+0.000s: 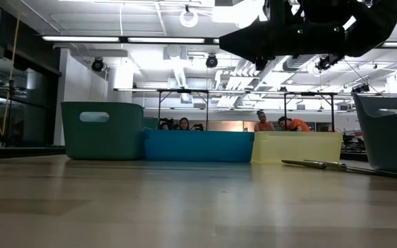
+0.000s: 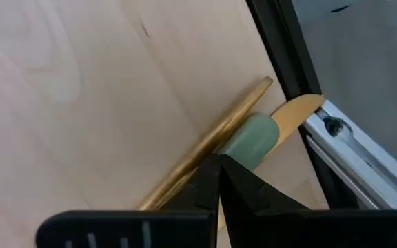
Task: Sort silverware by color (type)
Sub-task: Put the gold knife into the yellow bin
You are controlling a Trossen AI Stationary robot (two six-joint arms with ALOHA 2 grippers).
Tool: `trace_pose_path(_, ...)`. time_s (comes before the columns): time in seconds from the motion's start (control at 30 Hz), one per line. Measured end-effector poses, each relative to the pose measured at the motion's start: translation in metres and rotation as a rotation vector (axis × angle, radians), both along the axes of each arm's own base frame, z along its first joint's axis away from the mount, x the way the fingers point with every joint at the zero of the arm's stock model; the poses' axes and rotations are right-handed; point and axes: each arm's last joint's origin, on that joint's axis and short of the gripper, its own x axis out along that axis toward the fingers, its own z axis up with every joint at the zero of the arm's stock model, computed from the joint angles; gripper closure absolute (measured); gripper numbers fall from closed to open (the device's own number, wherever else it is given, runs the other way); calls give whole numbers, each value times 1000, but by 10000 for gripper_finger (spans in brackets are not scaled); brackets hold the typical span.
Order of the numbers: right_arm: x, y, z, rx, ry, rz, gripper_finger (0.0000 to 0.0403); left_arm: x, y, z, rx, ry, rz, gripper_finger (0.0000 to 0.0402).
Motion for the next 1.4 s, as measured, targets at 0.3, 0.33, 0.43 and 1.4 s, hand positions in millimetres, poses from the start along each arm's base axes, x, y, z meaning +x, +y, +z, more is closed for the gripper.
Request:
trace_pose_path(0.3,0,0,0,0,0,0,311,5,9,-1,110,-96,-49,401)
trace_pose_path(0.33,0,0,0,0,0,0,311,7,10,-2,122,-111,-64,401)
trace_pose_path(0.43,0,0,0,0,0,0,311,14,18,-2,181,-159,-112,401)
trace_pose_path(1.4,0,0,-5,5,51,0,311,42,86,57,272,-222,284,397)
